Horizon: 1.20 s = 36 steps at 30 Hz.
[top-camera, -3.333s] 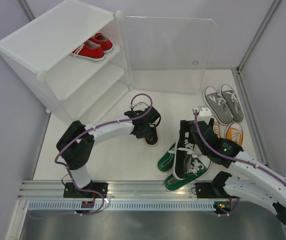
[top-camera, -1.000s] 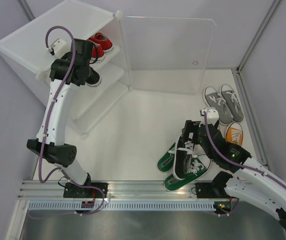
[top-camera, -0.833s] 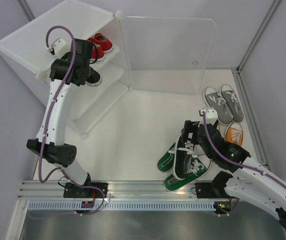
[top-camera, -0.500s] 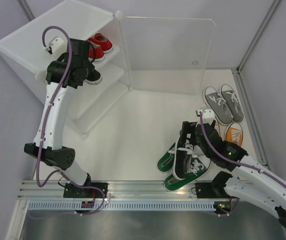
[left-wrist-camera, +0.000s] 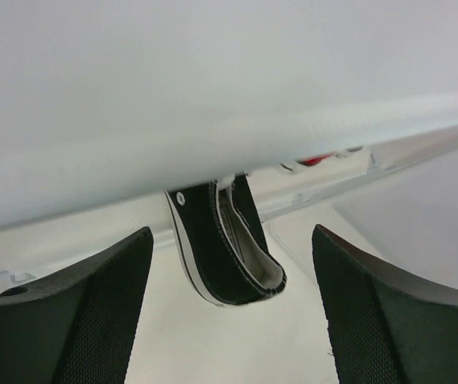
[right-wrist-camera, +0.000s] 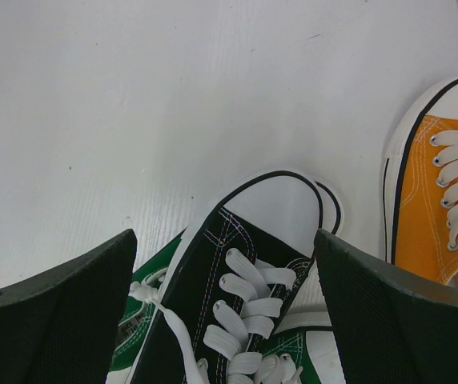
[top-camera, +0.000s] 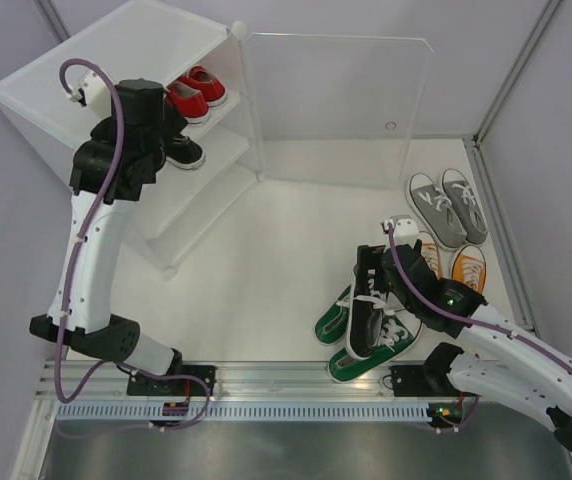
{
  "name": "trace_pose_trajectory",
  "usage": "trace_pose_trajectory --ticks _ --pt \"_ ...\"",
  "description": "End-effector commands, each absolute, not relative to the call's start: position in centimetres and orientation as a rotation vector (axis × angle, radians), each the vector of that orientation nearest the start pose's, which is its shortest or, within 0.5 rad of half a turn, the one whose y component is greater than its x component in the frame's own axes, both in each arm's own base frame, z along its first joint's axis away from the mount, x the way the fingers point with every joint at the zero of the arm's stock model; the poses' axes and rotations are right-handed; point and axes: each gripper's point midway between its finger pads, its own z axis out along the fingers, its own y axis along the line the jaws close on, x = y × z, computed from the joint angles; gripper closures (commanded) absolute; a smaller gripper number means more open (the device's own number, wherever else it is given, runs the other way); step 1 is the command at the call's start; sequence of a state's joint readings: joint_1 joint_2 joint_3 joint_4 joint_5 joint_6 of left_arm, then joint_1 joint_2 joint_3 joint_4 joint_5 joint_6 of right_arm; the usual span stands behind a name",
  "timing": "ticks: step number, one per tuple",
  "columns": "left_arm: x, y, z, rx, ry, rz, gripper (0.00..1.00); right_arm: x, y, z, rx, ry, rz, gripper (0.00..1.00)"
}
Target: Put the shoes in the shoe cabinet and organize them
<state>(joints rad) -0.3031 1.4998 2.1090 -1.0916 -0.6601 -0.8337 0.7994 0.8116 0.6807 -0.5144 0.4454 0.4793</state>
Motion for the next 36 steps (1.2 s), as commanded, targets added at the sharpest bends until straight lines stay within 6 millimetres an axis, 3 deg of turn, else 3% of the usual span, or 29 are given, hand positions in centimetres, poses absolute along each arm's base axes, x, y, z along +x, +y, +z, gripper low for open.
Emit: trace_pose_trajectory --ticks 1,6,9,14,26,36 --pt "36.8 -4.9 43.4 -0.775 1.756 -0.059 0.16 22.6 15.0 16.3 -0.106 2.129 0.268 0.05" --pt "35.6 -8.0 41.9 -0.686 1.774 0.039 0.02 22.6 15.1 16.2 -0.111 2.129 0.269 0.05" --pt "35.1 -7.6 40.6 -0.711 1.763 0.095 0.00 22.5 15.0 16.2 -0.111 2.131 0.273 0.05" --pt "35.8 -7.1 37.9 -0.723 1.779 0.210 0.01 22.5 15.0 16.5 -0.109 2.122 0.280 0.05" --pt "38.9 -5.3 37.1 -0.751 1.811 0.273 0.08 22.4 15.1 16.6 -0.109 2.117 0.294 0.05" --pt "40.0 -3.9 36.2 -0.766 1.847 0.287 0.14 22.4 15.1 16.6 -0.110 2.117 0.293 0.06"
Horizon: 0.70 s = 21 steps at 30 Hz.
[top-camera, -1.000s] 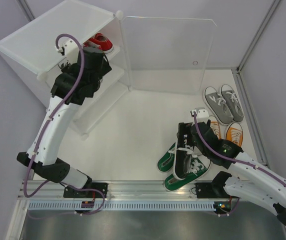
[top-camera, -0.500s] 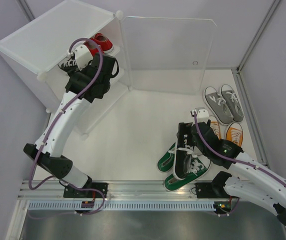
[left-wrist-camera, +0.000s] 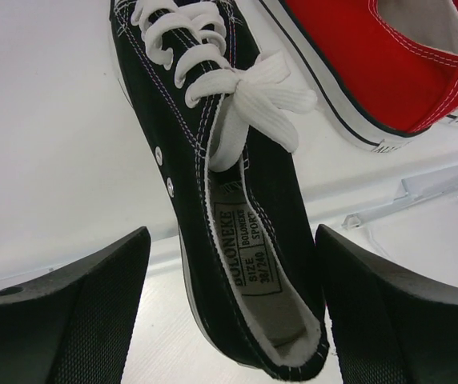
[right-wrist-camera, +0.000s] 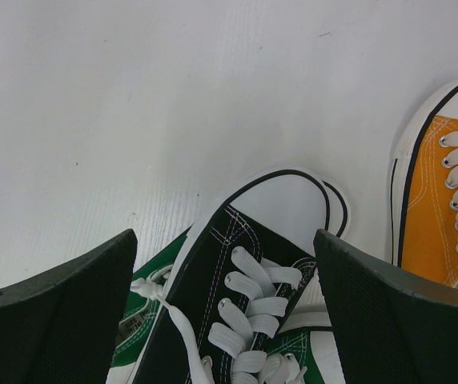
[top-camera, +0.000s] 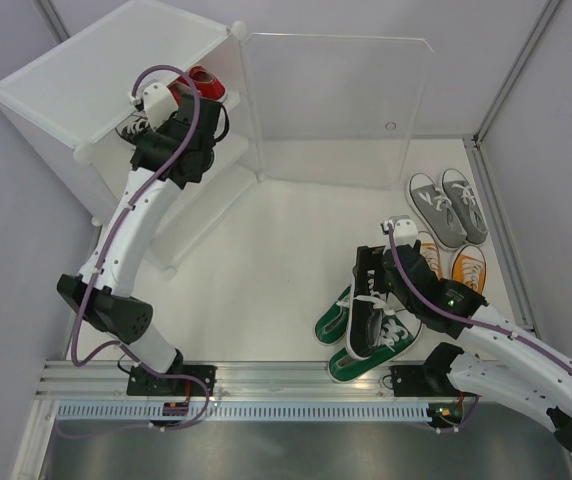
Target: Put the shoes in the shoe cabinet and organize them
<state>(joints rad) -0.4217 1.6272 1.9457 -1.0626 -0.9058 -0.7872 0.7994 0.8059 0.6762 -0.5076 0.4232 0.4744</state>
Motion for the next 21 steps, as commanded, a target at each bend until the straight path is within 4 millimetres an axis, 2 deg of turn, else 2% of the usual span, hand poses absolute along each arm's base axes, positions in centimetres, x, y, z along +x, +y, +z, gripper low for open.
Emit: trace_pose_trajectory --ticks 1,8,17,20,21 --pt "40.1 -3.7 36.2 -0.765 1.849 0.289 0.15 22.4 15.1 16.5 -0.110 2.117 0.293 0.06" --pt "40.9 -3.2 35.7 -0.759 1.877 0.295 0.22 22.4 15.2 16.4 -0.112 2.121 0.294 0.06" --pt "41.2 -3.3 33.7 -0.760 1.923 0.307 0.21 22.4 15.1 16.5 -0.107 2.118 0.295 0.06" --pt "41.3 -3.3 33.5 -0.759 1.932 0.308 0.25 22.4 15.1 16.4 -0.107 2.118 0.295 0.06" --pt "41.3 -3.3 33.6 -0.757 1.929 0.308 0.30 22.4 15.1 16.4 -0.108 2.119 0.296 0.06"
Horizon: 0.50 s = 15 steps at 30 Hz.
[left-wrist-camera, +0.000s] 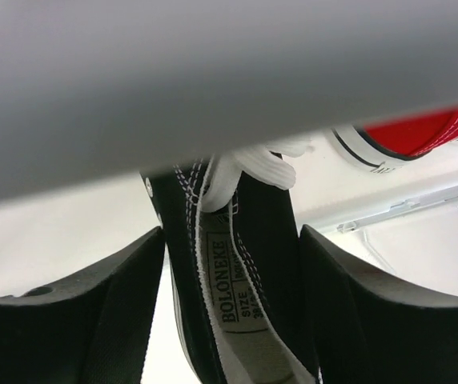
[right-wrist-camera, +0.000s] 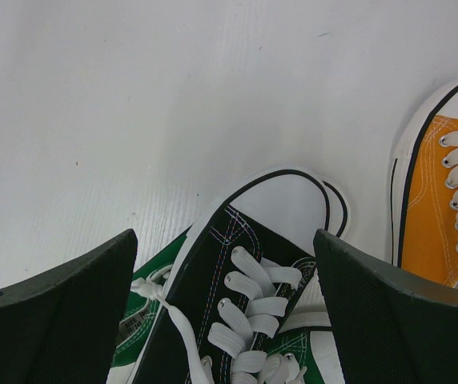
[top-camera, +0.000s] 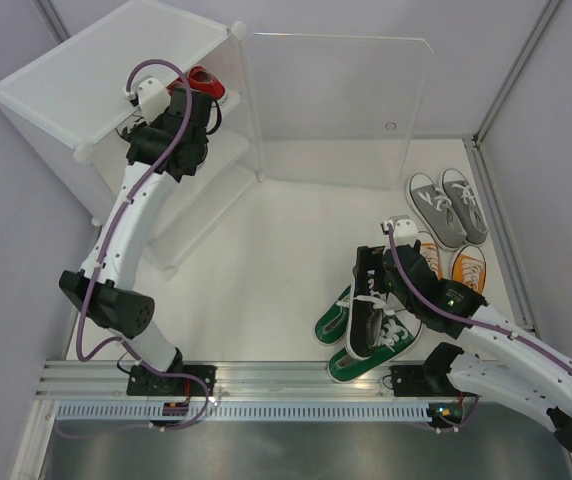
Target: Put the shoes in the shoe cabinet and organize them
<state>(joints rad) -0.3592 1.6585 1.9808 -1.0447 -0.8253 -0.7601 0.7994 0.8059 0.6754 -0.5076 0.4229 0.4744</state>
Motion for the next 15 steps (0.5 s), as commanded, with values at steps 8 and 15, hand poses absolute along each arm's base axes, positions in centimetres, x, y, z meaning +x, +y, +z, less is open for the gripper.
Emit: trace_pose_trajectory --ticks 8,15 --pt "41.8 -2.6 36.4 -0.736 1.866 0.334 0.77 22.4 15.1 16.5 -0.106 2.115 0.297 0.06" --pt "42.2 -1.9 38.2 -0.750 1.796 0.353 0.95 22.4 15.1 16.6 -0.105 2.112 0.302 0.06"
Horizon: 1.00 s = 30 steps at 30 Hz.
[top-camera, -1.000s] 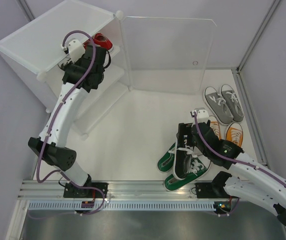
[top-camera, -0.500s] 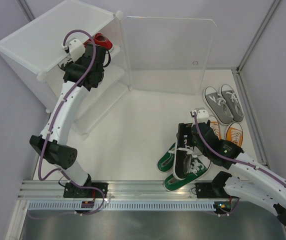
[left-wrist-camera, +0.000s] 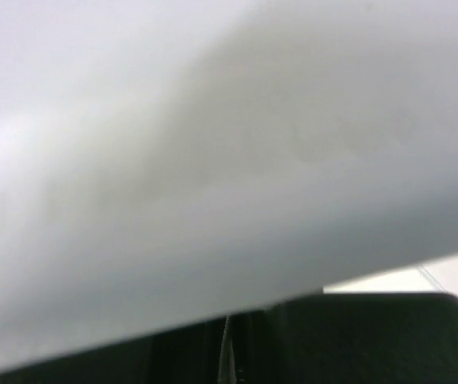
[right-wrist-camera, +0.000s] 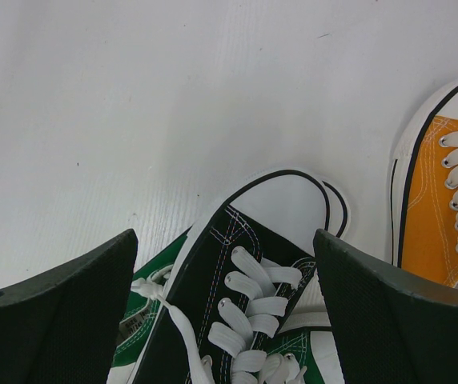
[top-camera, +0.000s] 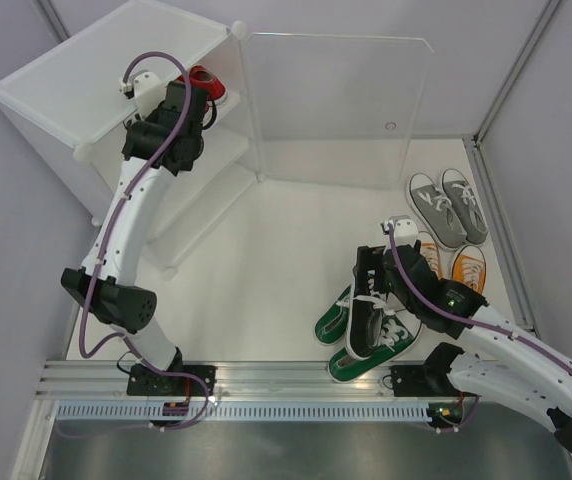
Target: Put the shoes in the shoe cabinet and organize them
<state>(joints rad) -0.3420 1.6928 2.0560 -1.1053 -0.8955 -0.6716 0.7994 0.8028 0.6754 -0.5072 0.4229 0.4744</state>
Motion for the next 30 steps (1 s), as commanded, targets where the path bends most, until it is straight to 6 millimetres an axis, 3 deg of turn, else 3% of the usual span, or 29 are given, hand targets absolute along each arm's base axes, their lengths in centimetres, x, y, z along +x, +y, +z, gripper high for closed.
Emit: trace_pose_trajectory --ticks 1,19,30 --pt "42.1 -1.9 38.2 -0.752 1.794 0.351 0.97 22.4 15.1 16.6 -0.105 2.112 0.302 0.06" --pt "42.5 -2.7 38.5 -0.844 1.629 0.420 0.98 22.5 15.3 16.3 -0.105 2.114 0.303 0.06" --pt "42.7 -1.6 37.7 -0.943 1.509 0.507 0.98 22.5 15.7 16.1 -0.120 2.125 0.315 0.06"
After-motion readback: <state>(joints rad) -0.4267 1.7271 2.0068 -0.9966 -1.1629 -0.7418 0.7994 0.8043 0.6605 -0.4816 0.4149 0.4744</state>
